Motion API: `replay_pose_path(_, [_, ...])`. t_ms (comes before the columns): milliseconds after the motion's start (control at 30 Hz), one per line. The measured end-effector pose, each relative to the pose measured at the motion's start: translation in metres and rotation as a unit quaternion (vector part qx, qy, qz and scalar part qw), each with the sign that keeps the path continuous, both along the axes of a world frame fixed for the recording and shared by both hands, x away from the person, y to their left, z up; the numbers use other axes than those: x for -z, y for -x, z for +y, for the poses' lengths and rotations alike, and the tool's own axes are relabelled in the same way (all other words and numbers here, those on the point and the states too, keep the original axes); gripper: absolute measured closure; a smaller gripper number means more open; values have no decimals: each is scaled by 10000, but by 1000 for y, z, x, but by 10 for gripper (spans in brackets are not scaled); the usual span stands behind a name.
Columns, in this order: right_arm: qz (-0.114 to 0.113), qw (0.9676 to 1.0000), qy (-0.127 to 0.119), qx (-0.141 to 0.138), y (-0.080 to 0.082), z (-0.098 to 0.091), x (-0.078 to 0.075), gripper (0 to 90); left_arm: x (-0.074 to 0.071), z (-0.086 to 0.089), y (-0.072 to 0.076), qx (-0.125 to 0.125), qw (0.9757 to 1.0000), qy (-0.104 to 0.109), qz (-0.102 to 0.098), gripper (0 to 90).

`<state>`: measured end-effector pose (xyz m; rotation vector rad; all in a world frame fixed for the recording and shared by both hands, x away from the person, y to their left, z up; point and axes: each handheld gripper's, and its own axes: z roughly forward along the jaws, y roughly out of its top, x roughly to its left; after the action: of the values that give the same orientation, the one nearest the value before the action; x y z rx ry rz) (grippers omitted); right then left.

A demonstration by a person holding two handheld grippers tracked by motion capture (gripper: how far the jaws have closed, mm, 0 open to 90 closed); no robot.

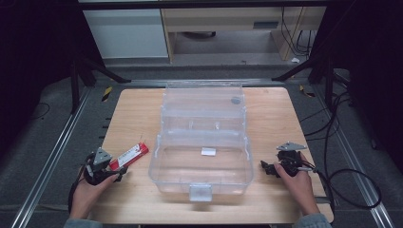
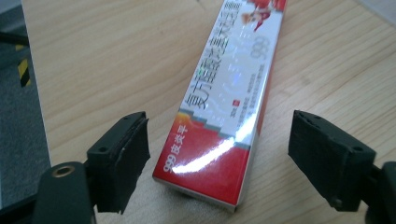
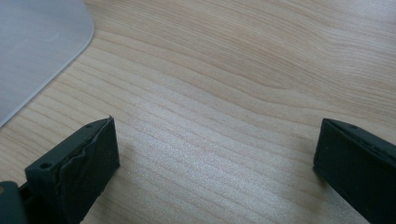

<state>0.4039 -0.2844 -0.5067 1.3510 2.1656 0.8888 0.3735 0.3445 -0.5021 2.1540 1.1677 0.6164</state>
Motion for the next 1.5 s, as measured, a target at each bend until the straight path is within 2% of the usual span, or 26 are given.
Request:
replay_pose_path(33, [-1, 10000, 2, -2, 0, 0, 0, 5, 1, 2, 0, -40, 10000, 77, 43, 225])
replay_pose_path(200, [0, 10000, -1, -3, 0, 0, 0, 5, 3, 8, -1, -109, 9997, 165, 126, 297])
replay_pose_path(233, [0, 10000, -2, -3, 0, 0, 0, 5, 4, 10, -1, -69, 9994, 256, 239, 366])
replay_pose_path(333, [1, 10000, -2, -2, 0, 0, 0, 5, 4, 12, 0, -14, 9990, 342, 294, 420])
replay_pose_path(367, [1, 10000, -1, -3, 0, 0, 0, 5, 2, 13, 1, 45, 9985, 429, 329, 453])
replay_pose_path(433, [-1, 10000, 1, 0, 0, 0, 0, 5, 2, 13, 3, 126, 9986, 398, 328, 490])
replay_pose_path(600, [-7, 10000, -3, -27, 0, 0, 0, 5, 0, 12, 7, 300, 9980, 402, 381, 503])
replay_pose_path(667, [-19, 10000, 9, -40, 0, 0, 0, 5, -3, 8, 17, 548, 9972, 282, 434, 504])
replay_pose_path(767, [-21, 10000, 10, -51, 1, 0, 0, 5, -6, 11, 23, 799, 9952, 226, 521, 499])
replay_pose_path(833, [-19, 10000, 7, -45, 1, 0, 0, 5, -5, 14, 24, 805, 9950, 200, 564, 498])
replay_pose_path(867, [-13, 10000, 4, -43, 1, 1, 0, 5, -4, 19, 22, 811, 9942, 218, 671, 492])
replay_pose_path(933, [-11, 10000, -2, -40, 2, 1, 0, 5, -4, 22, 21, 842, 9939, 200, 688, 489])
replay_pose_path(1067, [-15, 10000, 8, -32, 2, 1, 0, 5, -7, 29, 13, 892, 9924, 7, 850, 476])
replay_pose_path(1133, [-15, 10000, 8, -34, 2, 1, 0, 5, -8, 31, 10, 881, 9925, -36, 845, 471])
replay_pose_path(1200, [-10, 10000, 6, -32, 2, 1, 0, 5, -9, 33, 5, 854, 9922, -84, 902, 417])
replay_pose_path(1367, [-9, 10000, 4, -31, 2, 1, 0, 5, -16, 28, -2, 851, 9912, -148, 1000, 355])
replay_pose_path(1467, [-15, 10000, 8, -34, 2, 1, 0, 5, -23, 21, -7, 917, 9893, -413, 1057, 279])
replay_pose_path(1500, [-16, 10000, 8, -34, 2, 1, 0, 5, -25, 17, -11, 976, 9868, -599, 1142, 241])
